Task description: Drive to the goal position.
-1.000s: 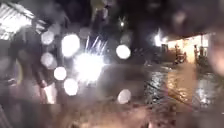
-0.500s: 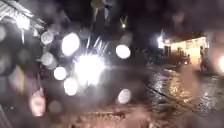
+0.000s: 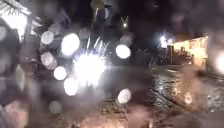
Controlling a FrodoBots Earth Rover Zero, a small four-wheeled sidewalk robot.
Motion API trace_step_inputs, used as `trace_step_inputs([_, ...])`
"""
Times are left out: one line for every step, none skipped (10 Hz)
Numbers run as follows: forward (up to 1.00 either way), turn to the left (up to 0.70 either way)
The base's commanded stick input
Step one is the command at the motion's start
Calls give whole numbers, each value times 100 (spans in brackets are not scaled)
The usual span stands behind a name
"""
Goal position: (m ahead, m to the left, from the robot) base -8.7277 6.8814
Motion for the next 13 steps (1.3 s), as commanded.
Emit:
trace_step_inputs([70,0])
trace_step_inputs([70,0])
trace_step_inputs([70,0])
trace_step_inputs([70,0])
trace_step_inputs([70,0])
trace_step_inputs([70,0])
trace_step_inputs([70,26])
trace_step_inputs([70,35])
trace_step_inputs([70,19])
trace_step_inputs([70,0])
trace_step_inputs([70,0])
trace_step_inputs([70,0])
trace_step_inputs([70,0])
